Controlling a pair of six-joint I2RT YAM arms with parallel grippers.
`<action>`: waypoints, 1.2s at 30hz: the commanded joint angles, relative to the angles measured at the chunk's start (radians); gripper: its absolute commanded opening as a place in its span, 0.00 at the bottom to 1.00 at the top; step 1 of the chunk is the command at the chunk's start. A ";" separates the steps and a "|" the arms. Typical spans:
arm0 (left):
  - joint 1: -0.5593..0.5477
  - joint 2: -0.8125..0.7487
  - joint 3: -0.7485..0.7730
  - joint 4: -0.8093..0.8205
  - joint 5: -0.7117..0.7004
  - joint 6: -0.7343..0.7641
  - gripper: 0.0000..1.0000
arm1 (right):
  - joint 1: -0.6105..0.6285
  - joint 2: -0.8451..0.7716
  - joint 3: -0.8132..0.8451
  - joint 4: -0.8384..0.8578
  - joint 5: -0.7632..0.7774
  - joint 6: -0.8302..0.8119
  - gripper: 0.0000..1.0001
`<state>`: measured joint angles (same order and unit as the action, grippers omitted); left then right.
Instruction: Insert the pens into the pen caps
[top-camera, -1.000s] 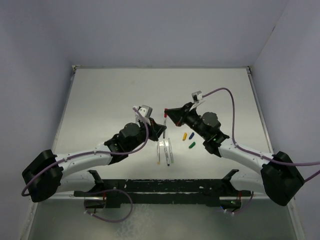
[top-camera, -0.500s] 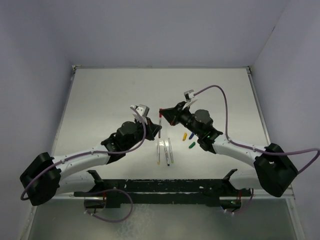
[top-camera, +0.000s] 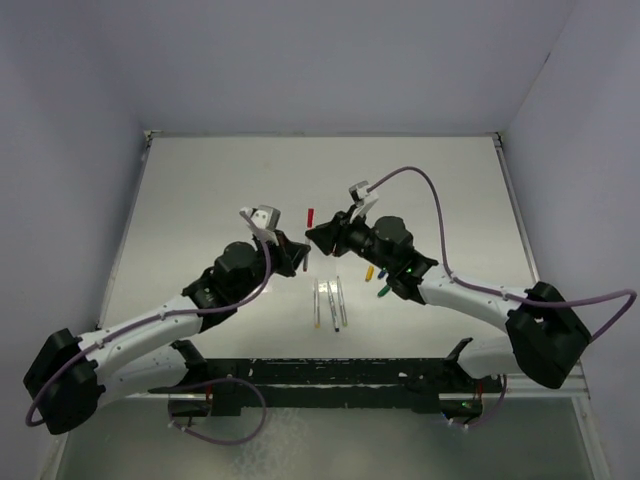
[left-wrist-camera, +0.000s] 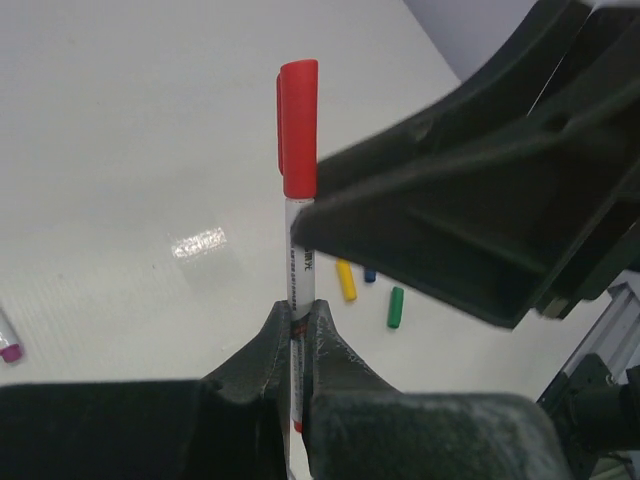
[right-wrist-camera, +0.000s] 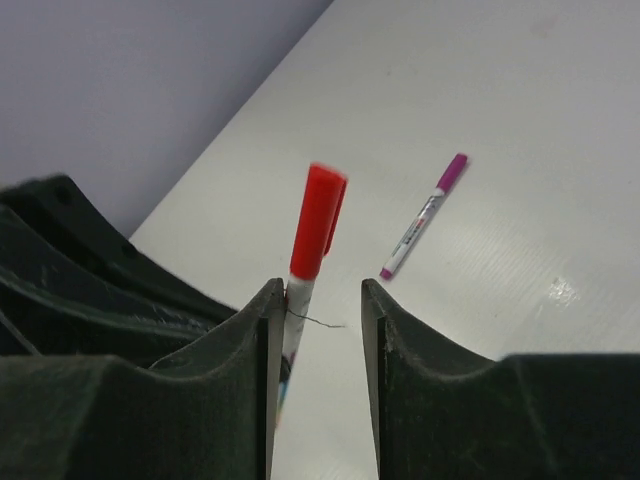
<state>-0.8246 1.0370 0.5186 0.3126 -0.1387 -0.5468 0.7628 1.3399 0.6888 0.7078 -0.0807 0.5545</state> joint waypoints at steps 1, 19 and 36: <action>0.025 -0.116 0.014 0.052 -0.032 -0.040 0.00 | 0.027 -0.028 0.052 -0.217 -0.007 -0.098 0.46; 0.123 0.167 0.114 -0.086 -0.018 -0.061 0.00 | 0.021 -0.337 0.015 -0.324 0.369 -0.232 0.64; 0.293 0.573 0.373 -0.178 0.042 -0.032 0.00 | 0.020 -0.413 -0.070 -0.398 0.424 -0.183 0.64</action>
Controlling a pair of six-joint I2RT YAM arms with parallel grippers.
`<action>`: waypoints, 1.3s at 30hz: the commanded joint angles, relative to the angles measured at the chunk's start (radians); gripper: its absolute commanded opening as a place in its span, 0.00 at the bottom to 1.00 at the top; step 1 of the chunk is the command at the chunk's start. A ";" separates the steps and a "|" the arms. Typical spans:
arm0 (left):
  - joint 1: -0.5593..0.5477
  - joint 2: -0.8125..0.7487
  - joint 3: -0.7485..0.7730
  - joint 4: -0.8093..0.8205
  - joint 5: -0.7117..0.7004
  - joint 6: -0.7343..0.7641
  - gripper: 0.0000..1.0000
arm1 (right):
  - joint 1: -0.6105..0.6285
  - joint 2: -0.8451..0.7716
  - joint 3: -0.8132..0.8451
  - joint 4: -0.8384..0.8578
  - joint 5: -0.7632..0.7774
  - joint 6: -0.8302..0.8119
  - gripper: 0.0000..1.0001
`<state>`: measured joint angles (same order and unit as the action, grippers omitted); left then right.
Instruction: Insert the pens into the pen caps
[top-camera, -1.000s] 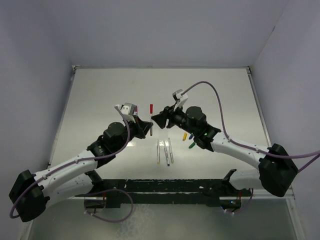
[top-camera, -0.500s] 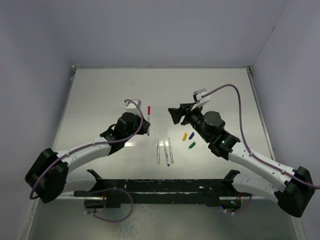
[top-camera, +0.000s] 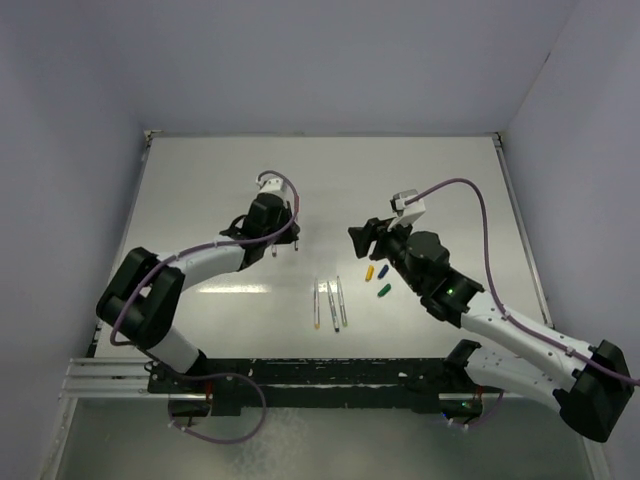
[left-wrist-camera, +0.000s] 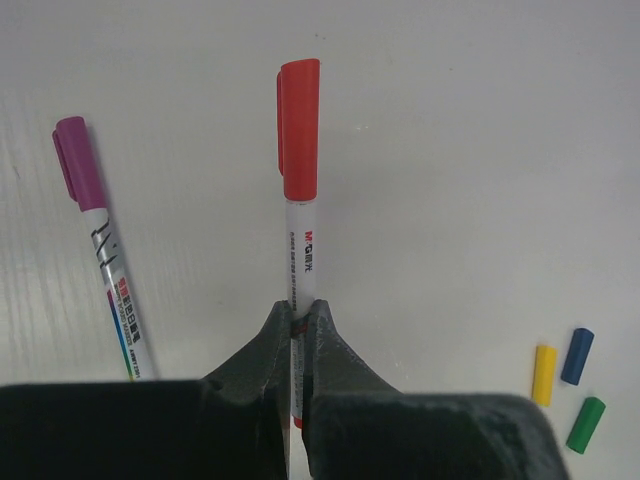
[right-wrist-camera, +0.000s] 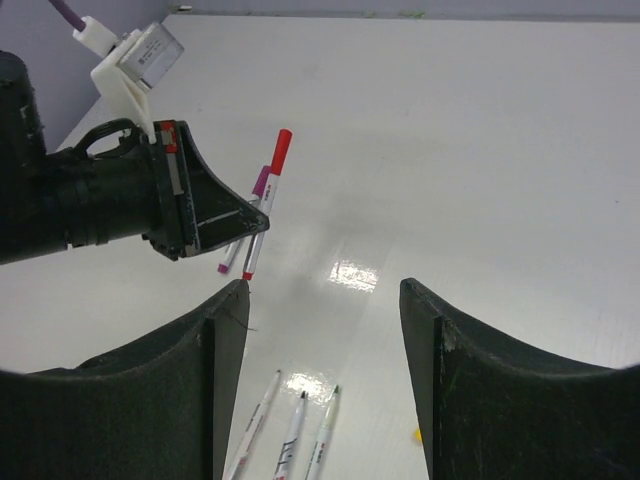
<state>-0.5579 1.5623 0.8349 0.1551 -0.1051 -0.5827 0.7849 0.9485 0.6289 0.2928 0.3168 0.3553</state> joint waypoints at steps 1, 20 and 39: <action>0.028 0.066 0.067 -0.033 0.000 0.000 0.00 | -0.003 -0.021 -0.011 0.015 0.027 0.019 0.63; 0.039 0.245 0.204 -0.264 -0.128 -0.094 0.05 | -0.002 0.015 -0.017 0.019 0.015 0.030 0.63; 0.039 0.205 0.259 -0.320 -0.141 -0.062 0.32 | -0.002 0.025 -0.007 0.046 -0.009 0.022 0.62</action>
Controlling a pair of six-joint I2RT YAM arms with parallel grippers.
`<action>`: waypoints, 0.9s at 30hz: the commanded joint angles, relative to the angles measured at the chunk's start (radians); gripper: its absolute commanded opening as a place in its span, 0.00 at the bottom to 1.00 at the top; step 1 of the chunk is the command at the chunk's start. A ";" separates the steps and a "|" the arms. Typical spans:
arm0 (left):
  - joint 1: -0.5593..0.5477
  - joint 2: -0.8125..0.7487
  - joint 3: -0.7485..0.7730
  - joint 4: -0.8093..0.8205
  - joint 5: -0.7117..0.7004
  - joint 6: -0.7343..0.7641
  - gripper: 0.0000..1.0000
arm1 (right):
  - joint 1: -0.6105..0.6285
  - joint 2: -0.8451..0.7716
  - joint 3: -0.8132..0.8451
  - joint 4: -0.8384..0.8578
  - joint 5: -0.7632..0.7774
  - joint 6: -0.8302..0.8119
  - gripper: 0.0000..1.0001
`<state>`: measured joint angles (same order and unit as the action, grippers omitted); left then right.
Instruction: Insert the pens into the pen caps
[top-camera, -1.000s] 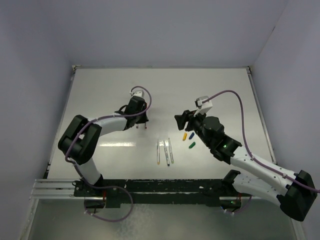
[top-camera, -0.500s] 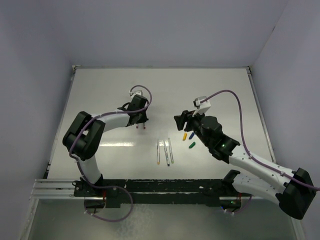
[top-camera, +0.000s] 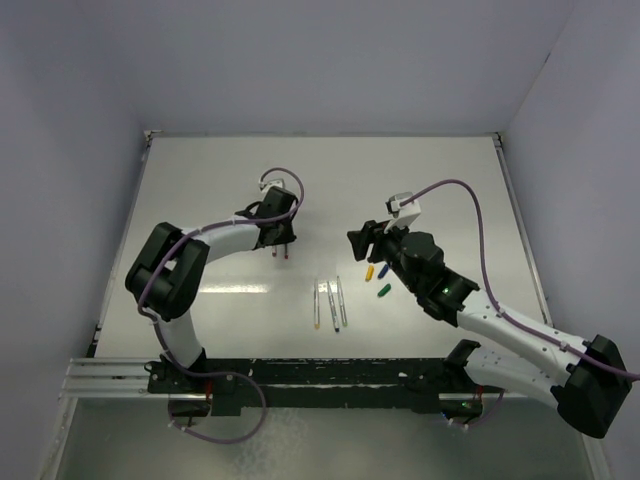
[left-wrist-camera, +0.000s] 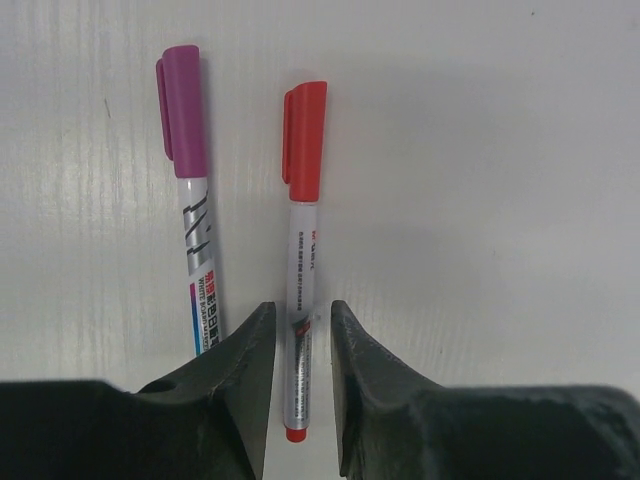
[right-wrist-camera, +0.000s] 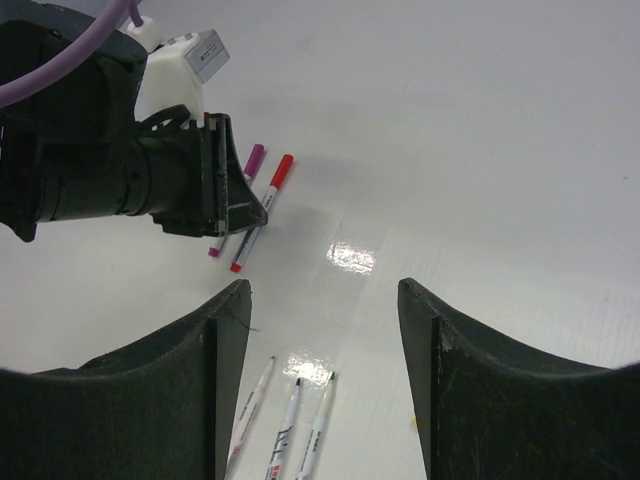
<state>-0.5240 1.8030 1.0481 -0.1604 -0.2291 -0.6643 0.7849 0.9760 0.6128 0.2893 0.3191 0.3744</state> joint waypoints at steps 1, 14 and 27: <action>0.005 -0.041 0.047 -0.005 -0.018 0.021 0.32 | -0.002 -0.005 0.008 0.049 -0.011 0.003 0.62; -0.099 -0.290 -0.022 -0.084 0.020 0.075 0.37 | -0.018 -0.029 -0.008 -0.013 0.192 0.055 0.79; -0.399 -0.394 -0.137 -0.321 -0.019 -0.058 0.42 | -0.069 0.056 0.030 -0.174 0.275 0.116 0.72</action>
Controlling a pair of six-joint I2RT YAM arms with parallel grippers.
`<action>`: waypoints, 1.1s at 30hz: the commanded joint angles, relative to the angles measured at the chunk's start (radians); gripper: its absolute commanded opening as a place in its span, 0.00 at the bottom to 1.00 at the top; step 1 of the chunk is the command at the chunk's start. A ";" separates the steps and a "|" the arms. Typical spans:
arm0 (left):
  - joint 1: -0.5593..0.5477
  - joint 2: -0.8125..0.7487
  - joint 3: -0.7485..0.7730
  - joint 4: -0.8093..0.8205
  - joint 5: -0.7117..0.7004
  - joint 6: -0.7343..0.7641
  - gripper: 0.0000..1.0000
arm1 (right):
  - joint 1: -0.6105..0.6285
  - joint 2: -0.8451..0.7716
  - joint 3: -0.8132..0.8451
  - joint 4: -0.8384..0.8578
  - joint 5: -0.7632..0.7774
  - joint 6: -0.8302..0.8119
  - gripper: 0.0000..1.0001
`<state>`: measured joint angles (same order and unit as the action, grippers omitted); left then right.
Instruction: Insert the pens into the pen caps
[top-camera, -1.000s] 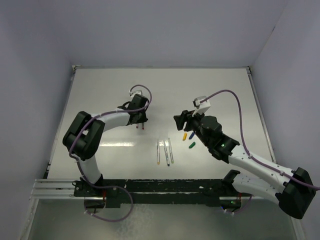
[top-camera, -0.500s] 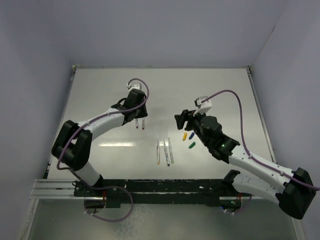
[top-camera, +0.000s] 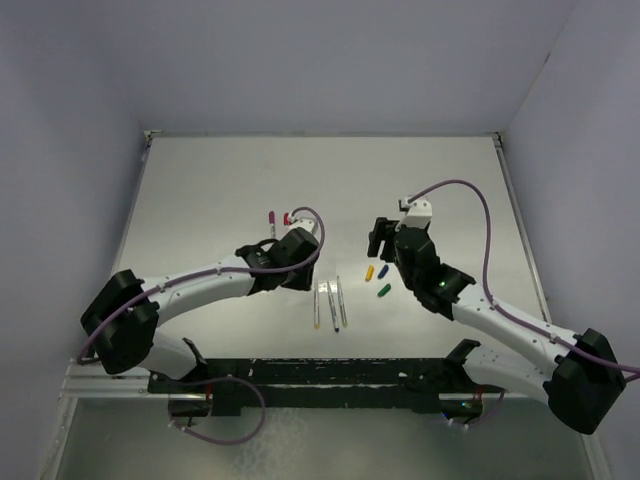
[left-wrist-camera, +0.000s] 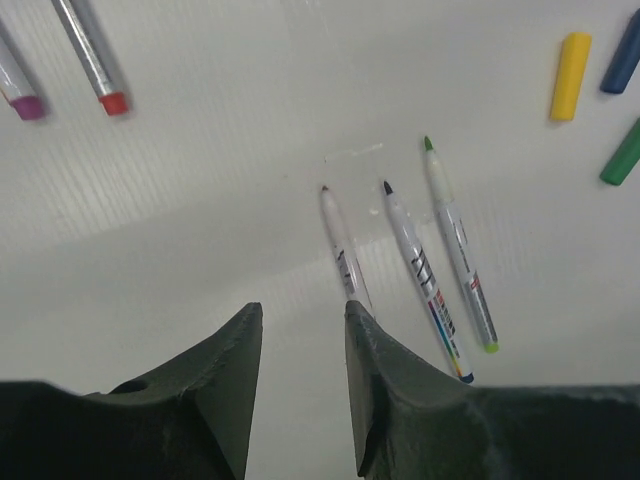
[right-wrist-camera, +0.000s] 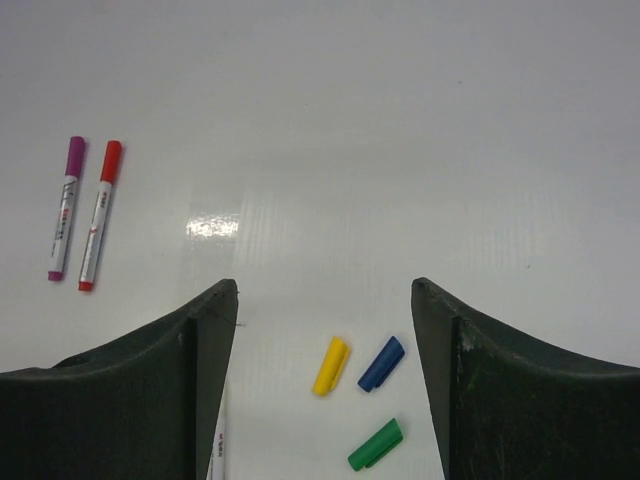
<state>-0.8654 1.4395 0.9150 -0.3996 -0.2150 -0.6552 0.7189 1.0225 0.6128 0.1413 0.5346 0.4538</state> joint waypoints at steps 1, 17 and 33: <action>-0.074 -0.027 -0.007 -0.087 -0.037 -0.077 0.43 | -0.003 0.011 0.025 -0.024 0.062 0.043 0.70; -0.168 0.150 0.017 -0.012 -0.017 -0.117 0.44 | -0.004 0.019 -0.016 0.004 0.059 0.075 0.65; -0.169 0.231 0.031 -0.069 -0.006 -0.110 0.37 | -0.003 0.074 -0.008 0.025 0.030 0.082 0.64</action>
<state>-1.0302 1.6516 0.9283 -0.4255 -0.2207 -0.7517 0.7185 1.0859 0.5976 0.1329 0.5583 0.5144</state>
